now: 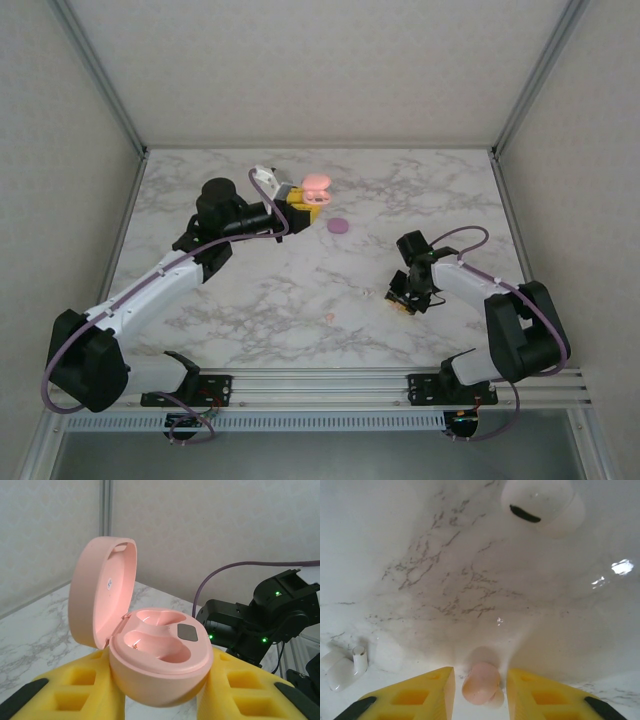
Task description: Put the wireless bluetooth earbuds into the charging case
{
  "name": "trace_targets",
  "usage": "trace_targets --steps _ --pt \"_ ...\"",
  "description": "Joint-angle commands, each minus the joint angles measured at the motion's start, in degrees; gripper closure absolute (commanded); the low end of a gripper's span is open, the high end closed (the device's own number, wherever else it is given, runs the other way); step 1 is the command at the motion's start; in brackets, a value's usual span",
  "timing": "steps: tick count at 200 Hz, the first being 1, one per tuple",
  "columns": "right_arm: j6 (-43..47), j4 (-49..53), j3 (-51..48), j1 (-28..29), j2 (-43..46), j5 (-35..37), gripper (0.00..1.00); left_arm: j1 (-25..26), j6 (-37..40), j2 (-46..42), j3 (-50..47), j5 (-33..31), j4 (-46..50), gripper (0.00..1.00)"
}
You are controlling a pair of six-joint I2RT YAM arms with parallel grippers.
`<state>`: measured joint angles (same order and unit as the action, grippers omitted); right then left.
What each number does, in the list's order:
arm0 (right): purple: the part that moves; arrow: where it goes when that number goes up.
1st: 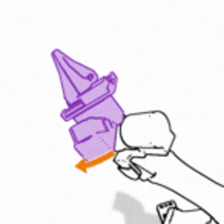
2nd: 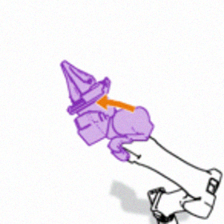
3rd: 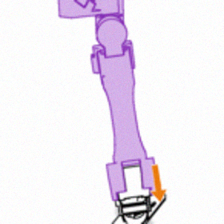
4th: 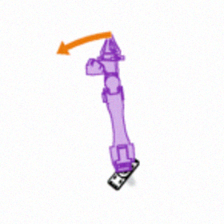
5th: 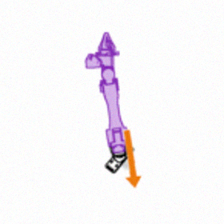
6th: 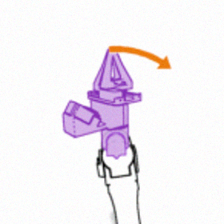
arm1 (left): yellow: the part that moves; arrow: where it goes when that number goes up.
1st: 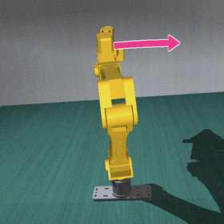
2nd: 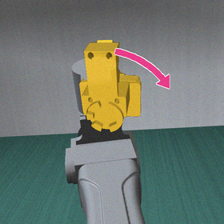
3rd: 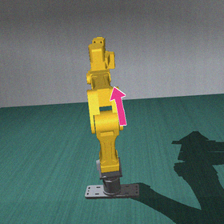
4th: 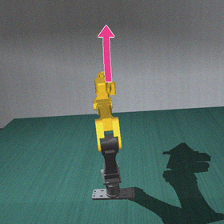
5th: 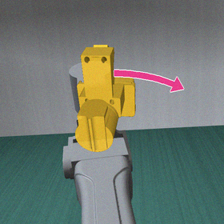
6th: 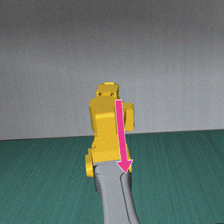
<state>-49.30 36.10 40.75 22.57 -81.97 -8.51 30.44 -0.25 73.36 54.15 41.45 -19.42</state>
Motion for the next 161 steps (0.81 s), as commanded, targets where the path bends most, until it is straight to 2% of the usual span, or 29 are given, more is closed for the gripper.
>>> trace_targets --steps 1,99,117,161 --pt "-0.3 0.4 0.3 0.5 -0.4 2.4 0.70 0.3 0.4 -1.6 1.8 0.6 0.3 0.76" --pt "2.7 0.9 1.5 1.0 -2.3 2.6 0.77 0.3 0.3 -1.5 2.1 0.6 1.0 0.75" --pt "3.1 1.7 2.0 1.2 -3.0 3.2 0.74 0.3 0.3 -1.5 2.1 0.5 1.1 0.75" --pt "3.2 2.6 2.5 1.7 -3.3 5.1 0.75 0.5 0.2 -1.1 2.3 0.7 1.1 0.75"
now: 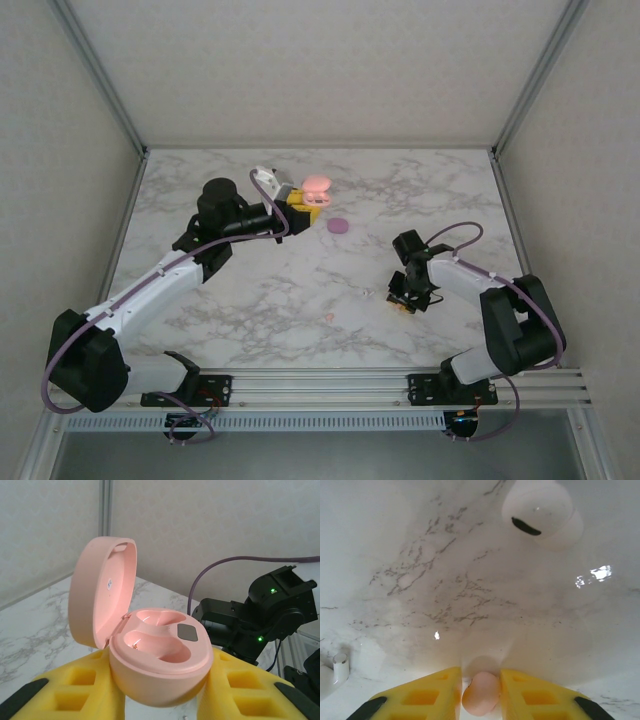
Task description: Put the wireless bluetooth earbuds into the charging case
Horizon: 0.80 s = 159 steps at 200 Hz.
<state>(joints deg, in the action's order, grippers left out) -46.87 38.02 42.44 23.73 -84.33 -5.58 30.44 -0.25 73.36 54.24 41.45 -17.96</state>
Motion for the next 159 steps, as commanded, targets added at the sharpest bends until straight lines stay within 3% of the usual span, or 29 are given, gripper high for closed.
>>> trace_targets --steps 1,81,159 --pt "0.9 0.7 0.8 0.6 -0.9 2.2 0.75 0.4 0.2 -1.1 2.2 0.7 -0.4 0.75" --pt "0.8 1.4 1.2 0.8 -0.3 3.7 0.72 0.4 -0.1 -0.8 2.3 0.9 -0.5 0.75" --pt "0.6 1.0 1.2 0.9 -0.3 3.7 0.78 0.5 -0.3 -0.4 2.5 1.2 -0.4 0.75"
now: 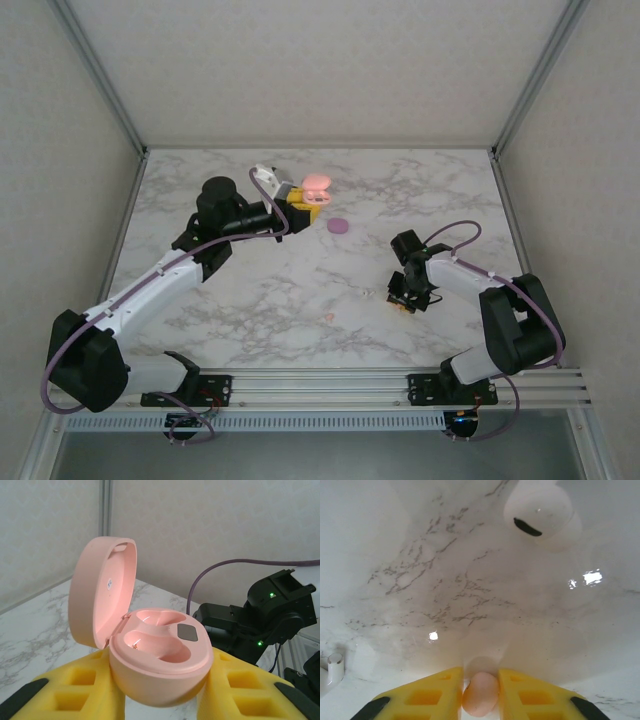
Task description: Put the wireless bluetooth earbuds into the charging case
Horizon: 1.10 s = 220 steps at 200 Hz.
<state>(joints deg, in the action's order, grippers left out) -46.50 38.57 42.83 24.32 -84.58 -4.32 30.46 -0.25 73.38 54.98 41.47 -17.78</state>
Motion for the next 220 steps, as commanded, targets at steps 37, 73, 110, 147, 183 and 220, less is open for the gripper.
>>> trace_targets --steps 37,73,110,147,183,220 --pt "0.9 0.3 1.0 0.4 0.4 2.2 0.81 0.5 -0.4 -0.5 1.9 1.0 -0.7 0.75" --pt "4.0 -0.5 1.9 1.3 1.6 0.4 0.82 0.5 -0.4 -0.6 1.9 0.8 -0.8 0.75" --pt "7.5 -4.1 3.2 1.6 8.7 -4.4 0.82 0.5 -0.1 -0.7 1.6 0.3 -0.6 0.75" --pt "9.5 -10.7 7.0 1.7 17.3 -15.7 0.81 0.4 0.3 -0.5 1.8 0.1 -0.4 0.75" --pt "8.5 -16.6 13.8 1.6 20.6 -27.3 0.80 0.4 0.1 0.1 2.0 0.8 -0.6 0.75" --pt "6.6 -19.4 21.1 1.7 19.1 -39.6 0.81 0.5 0.1 0.3 2.0 1.1 -0.4 0.75"
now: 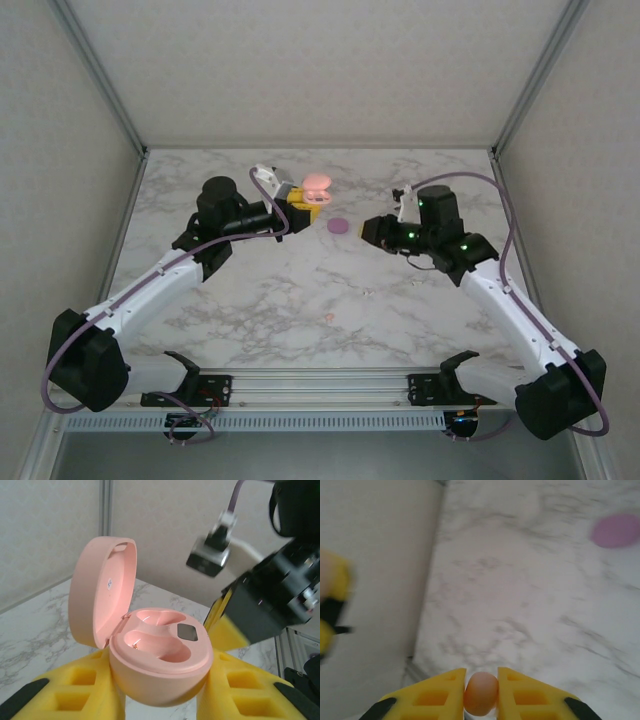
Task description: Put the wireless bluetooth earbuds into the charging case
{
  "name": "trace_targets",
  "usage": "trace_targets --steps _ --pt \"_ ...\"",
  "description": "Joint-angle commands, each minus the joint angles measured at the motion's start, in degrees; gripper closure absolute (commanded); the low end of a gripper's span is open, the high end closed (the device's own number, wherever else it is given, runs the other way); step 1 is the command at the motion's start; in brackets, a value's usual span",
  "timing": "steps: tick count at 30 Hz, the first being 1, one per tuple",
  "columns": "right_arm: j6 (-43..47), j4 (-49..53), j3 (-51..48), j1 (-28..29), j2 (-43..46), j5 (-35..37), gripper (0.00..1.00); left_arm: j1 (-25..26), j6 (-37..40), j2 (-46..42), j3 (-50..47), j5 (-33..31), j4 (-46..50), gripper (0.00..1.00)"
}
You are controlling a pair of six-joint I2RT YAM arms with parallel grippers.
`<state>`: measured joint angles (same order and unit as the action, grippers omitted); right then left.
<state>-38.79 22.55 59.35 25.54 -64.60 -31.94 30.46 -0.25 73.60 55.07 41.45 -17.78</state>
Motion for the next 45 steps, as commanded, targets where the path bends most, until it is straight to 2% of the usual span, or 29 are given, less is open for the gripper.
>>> trace_targets --steps 1,8,15,20,25,31,38,45 --pt "-1.1 -3.3 4.8 0.4 -1.0 -12.2 0.81 0.4 0.1 0.1 1.9 1.2 -0.4 0.75" --pt "-1.7 -3.3 11.9 0.4 -8.0 -29.4 0.80 0.4 0.7 -0.4 1.9 1.3 -0.2 0.75" --pt "-7.8 -7.2 17.4 0.4 -14.2 -37.2 0.79 0.5 2.6 -1.2 1.9 0.8 1.7 0.75" --pt "-8.5 -6.6 20.2 0.3 -16.5 -39.2 0.79 0.4 3.6 -1.6 1.5 0.0 2.4 0.75" --pt "-9.4 -5.9 21.2 0.4 -17.4 -38.0 0.79 0.5 4.5 -1.9 1.7 -0.3 3.3 0.75" --pt "-11.9 -6.4 20.9 0.5 -17.3 -32.7 0.80 0.7 6.4 -2.0 1.2 -0.8 3.6 0.75" --pt "-11.5 -2.6 21.4 1.5 -15.5 -18.0 0.80 1.0 7.0 -1.2 0.5 -1.9 1.0 0.75" --pt "-15.8 -4.9 20.3 3.6 -14.9 -11.2 0.79 1.0 6.8 0.4 1.1 -2.0 0.1 0.75"
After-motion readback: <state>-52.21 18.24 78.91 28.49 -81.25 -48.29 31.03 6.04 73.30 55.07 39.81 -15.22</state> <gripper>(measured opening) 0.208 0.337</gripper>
